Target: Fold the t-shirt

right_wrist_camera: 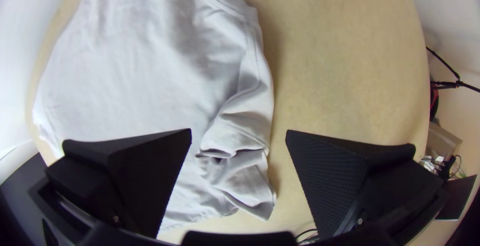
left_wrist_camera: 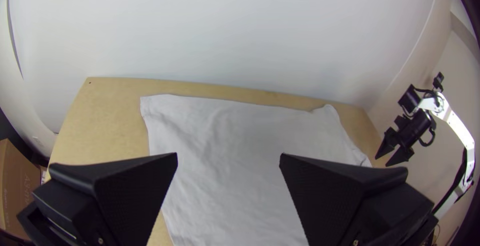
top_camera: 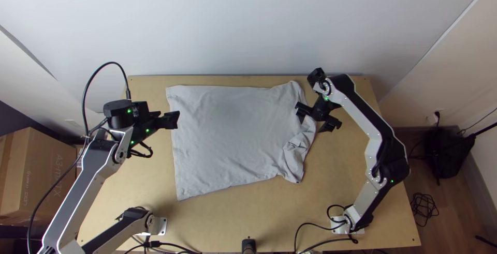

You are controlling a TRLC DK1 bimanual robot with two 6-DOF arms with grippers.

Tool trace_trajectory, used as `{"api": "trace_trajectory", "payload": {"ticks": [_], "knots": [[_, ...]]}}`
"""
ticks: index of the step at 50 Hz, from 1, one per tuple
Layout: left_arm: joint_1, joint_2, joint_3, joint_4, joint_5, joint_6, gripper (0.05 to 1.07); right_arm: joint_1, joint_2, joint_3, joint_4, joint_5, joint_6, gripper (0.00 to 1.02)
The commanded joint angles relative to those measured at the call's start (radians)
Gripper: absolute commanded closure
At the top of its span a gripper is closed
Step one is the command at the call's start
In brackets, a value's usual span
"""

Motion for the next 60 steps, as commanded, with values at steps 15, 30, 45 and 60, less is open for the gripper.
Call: {"api": "trace_trajectory", "payload": {"ticks": [15, 30, 45, 60], "knots": [[0.009, -0.063, -0.067, -0.020, 0.002, 0.039, 0.09, 0.048, 0.142, -0.034, -0.023, 0.005, 0.016, 0.16], [0.012, -0.060, -0.082, -0.016, 0.002, 0.048, 0.09, 0.060, 0.165, -0.057, -0.005, 0.089, -0.008, 0.88], [0.017, -0.064, -0.087, -0.069, 0.002, 0.097, 0.10, 0.066, 0.067, -0.089, -0.003, 0.115, -0.027, 1.00], [-0.051, -0.115, -0.153, -0.422, 0.000, 0.379, 0.11, 0.048, -0.059, -0.176, -0.003, 0.115, -0.031, 1.00]]}}
